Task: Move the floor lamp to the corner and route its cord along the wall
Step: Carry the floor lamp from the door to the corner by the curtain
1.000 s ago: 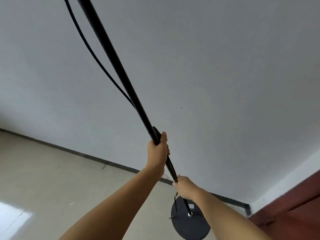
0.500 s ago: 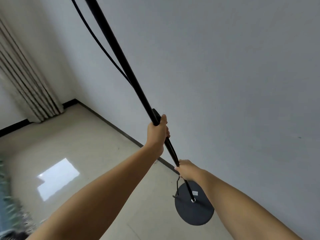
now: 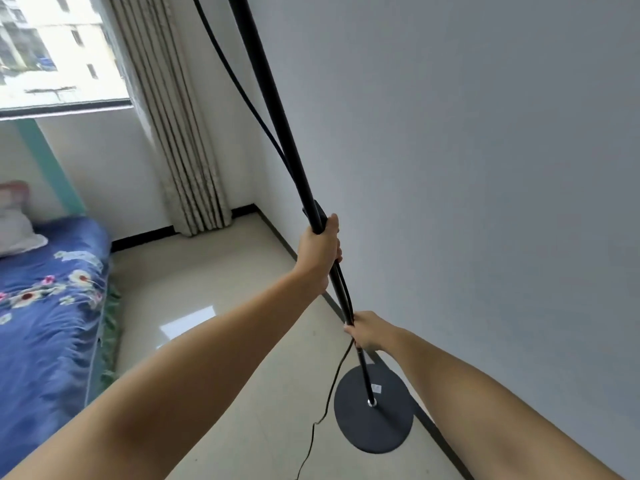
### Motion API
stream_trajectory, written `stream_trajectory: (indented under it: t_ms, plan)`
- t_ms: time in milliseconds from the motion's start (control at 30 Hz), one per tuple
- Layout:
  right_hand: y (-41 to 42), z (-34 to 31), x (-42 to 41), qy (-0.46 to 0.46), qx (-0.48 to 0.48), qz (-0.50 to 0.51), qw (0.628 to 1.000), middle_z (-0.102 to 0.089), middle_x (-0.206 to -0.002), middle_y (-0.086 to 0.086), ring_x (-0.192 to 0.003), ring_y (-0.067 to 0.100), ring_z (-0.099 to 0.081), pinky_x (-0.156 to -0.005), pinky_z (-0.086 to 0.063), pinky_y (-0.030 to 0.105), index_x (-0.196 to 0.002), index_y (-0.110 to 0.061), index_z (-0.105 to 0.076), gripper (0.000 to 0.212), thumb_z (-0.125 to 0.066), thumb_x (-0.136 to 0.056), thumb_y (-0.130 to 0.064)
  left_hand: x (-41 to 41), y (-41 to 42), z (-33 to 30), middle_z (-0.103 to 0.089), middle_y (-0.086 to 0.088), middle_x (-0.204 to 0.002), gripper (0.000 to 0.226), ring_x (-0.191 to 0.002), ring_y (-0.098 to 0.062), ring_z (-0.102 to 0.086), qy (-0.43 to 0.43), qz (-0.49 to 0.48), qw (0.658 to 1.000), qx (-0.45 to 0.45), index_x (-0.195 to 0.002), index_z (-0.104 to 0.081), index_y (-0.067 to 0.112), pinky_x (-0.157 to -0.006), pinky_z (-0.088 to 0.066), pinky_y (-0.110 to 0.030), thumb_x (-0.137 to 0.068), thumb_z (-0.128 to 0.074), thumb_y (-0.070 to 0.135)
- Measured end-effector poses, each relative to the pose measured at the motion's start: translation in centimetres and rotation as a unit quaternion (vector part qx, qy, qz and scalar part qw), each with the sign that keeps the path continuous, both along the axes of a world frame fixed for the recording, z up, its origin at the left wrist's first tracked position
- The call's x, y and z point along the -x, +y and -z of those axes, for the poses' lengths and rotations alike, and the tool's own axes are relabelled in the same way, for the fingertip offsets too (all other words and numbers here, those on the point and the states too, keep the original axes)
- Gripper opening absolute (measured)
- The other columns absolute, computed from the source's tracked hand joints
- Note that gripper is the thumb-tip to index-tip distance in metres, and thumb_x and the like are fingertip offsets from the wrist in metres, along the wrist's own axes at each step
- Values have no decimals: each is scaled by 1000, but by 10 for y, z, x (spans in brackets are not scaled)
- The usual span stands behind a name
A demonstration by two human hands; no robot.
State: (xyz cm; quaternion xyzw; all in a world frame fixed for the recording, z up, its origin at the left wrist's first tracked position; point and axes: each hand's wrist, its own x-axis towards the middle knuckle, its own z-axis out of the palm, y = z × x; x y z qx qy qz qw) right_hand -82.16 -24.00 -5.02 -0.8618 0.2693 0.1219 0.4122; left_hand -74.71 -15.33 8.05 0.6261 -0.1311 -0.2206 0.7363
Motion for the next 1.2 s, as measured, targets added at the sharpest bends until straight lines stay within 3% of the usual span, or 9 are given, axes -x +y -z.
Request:
stream_trajectory:
  t_ms: [167,467,567,733,933,1200]
  plan:
    - [-30,-7,-134,20,9,-68,997,-44,-72,1,-80,24,-47,-75,-43,35,-67,-25,-37,33,-42,-99,-15,-123,-25,-6,-32,10,-43,26,-38,-9,-31,-3,-58,998,-4,-67,-42,16,-48,-34,-22,-90,-49,25]
    - [-51,-12,-371,18,24,-146,989,-46,-73,-1,-83,25,-54,-82,-48,39,-67,-25,-35,33,-43,-99,-20,-345,-43,-9,-34,13,-35,27,-33,-5,-33,-35,-111,993,-20,-67,-40,16,-51,-35,-26,-91,-47,25]
    - [-57,-7,-456,24,28,-155,987,-49,-78,1,-93,33,-61,-89,-49,42,-67,-26,-35,34,-44,-99,-21,-427,-49,-3,-33,13,-35,26,-32,-6,-33,-43,-114,992,-30,-69,-41,16,-52,-36,-28,-91,-47,27]
    - [-67,-4,-592,44,20,-147,988,-49,-73,2,-81,26,-56,-71,-46,31,-65,-21,-39,32,-43,-97,-21,-568,-60,-1,-34,5,-46,24,-33,-7,-34,-42,-108,992,-49,-72,-40,14,-52,-36,-28,-91,-46,28]
    - [-79,-9,-738,42,9,-159,986,-52,-91,11,-87,27,-58,-84,-48,38,-80,-13,-45,19,-43,-98,-21,-720,-75,-5,-33,1,-51,25,-31,-5,-33,-34,-121,990,-67,-72,-38,13,-48,-37,-23,-92,-44,27]
    - [-119,25,-949,83,-7,-178,981,-53,-79,0,-82,22,-61,-64,-44,26,-69,-24,-43,28,-43,-97,-22,-930,-110,24,-33,1,-51,23,-31,-6,-32,6,-157,985,-68,-75,-39,12,-51,-34,-28,-92,-45,27]
